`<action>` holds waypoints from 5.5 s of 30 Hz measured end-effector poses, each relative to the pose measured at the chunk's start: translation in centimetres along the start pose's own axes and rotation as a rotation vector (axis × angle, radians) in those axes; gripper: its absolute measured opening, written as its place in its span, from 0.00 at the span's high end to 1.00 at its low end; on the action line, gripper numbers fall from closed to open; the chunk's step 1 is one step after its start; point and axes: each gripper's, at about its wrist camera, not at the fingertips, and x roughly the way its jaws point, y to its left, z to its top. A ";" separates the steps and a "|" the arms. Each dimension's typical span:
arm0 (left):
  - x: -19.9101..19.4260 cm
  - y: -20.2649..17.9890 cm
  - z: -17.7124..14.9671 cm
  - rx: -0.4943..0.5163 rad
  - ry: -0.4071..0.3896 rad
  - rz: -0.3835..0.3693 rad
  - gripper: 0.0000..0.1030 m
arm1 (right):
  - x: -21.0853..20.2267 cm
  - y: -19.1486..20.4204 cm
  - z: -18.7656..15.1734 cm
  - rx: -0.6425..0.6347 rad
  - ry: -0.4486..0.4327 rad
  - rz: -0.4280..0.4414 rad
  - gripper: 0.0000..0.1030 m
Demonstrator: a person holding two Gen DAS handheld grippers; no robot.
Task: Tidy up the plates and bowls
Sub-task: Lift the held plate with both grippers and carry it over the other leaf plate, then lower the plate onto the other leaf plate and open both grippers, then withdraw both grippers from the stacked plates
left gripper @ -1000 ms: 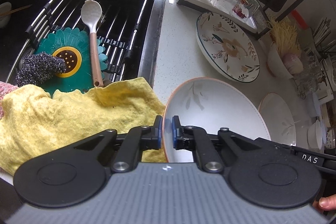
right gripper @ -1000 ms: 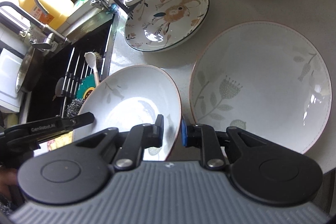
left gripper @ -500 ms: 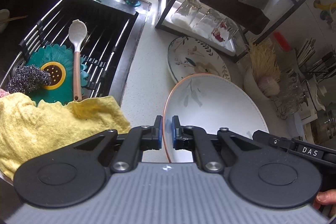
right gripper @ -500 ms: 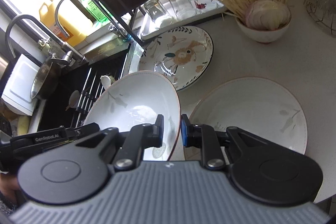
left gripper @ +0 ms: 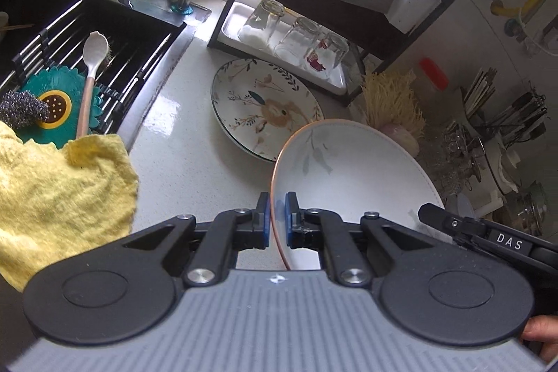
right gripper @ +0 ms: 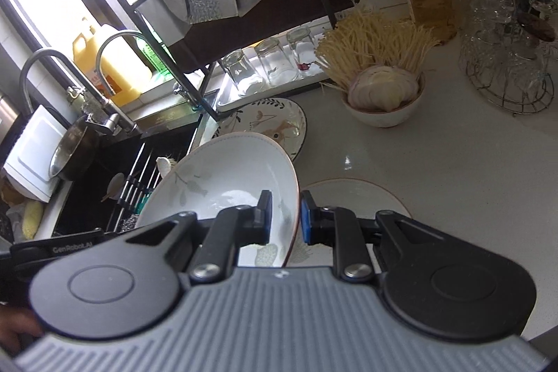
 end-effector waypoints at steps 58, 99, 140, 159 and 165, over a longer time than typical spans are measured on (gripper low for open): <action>12.6 -6.7 -2.7 0.063 0.272 0.213 0.85 | 4.7 -8.1 -0.7 -0.258 0.176 -0.158 0.81; 5.9 -6.9 -1.4 -0.007 0.126 0.125 0.41 | 3.4 -7.1 -0.7 -0.220 0.128 -0.145 0.81; -15.3 -12.9 -8.6 0.375 -0.195 0.018 0.41 | -17.7 1.2 -6.8 -0.117 -0.278 -0.095 0.80; -12.2 -14.7 -13.9 0.336 -0.120 0.037 0.41 | -18.6 -2.9 -9.9 -0.144 -0.173 -0.130 0.80; -11.6 -16.1 -14.5 0.358 -0.097 0.045 0.41 | -18.9 -4.4 -9.6 -0.136 -0.163 -0.107 0.80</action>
